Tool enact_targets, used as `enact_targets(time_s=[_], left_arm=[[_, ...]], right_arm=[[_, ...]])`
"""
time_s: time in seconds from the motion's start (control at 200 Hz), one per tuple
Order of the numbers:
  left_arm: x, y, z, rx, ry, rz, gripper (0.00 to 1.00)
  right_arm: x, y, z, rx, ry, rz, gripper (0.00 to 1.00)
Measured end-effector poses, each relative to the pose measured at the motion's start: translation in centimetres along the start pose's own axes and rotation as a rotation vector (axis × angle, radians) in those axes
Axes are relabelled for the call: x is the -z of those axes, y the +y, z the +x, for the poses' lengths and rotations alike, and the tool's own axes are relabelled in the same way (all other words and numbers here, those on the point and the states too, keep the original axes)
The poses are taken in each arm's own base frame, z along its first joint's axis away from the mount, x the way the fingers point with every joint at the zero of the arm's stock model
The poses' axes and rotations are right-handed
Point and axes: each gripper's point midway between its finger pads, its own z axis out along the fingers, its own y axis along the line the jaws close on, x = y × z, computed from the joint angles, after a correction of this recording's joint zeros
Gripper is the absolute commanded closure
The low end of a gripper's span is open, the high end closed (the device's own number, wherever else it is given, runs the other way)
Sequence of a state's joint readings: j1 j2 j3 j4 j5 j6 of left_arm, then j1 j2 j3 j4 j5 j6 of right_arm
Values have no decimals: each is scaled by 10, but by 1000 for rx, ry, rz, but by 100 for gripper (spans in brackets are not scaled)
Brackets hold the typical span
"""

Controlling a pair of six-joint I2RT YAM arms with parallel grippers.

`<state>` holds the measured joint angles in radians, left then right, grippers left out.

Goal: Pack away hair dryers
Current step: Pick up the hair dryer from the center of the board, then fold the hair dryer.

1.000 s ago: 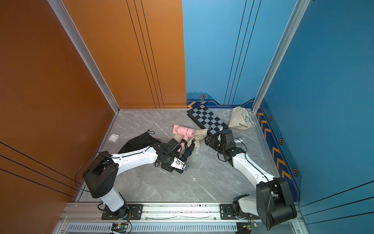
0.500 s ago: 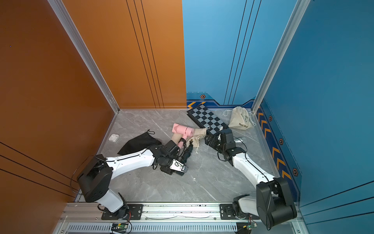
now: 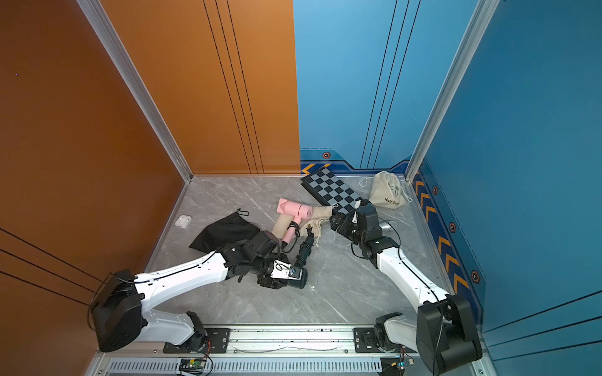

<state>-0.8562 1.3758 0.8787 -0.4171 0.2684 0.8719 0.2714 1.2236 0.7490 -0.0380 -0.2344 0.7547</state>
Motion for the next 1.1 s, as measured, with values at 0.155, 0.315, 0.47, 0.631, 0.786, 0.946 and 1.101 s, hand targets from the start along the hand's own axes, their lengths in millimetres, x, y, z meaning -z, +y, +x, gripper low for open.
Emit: enact_targets(time_s=[0.155, 0.315, 0.47, 0.631, 0.786, 0.946, 1.101], left_arm=[[0, 7, -10, 37, -63, -26, 58], [5, 21, -25, 73, -149, -73, 60], [9, 33, -40, 107, -225, -108, 60], [14, 41, -51, 135, -284, -125, 60], [17, 46, -57, 145, -316, -138, 61], [18, 47, -60, 154, -329, -139, 61], [17, 48, -62, 149, -342, -138, 61]], right_arm=[[1, 14, 14, 20, 44, -40, 15], [5, 25, 29, 71, 80, -72, 14], [10, 19, 22, 70, 61, -71, 14], [5, 22, 26, 16, 88, -111, 15], [-10, 29, 39, -73, 151, -182, 15], [-21, 42, 50, -144, 204, -254, 15], [-17, 58, 47, -173, 207, -323, 15]])
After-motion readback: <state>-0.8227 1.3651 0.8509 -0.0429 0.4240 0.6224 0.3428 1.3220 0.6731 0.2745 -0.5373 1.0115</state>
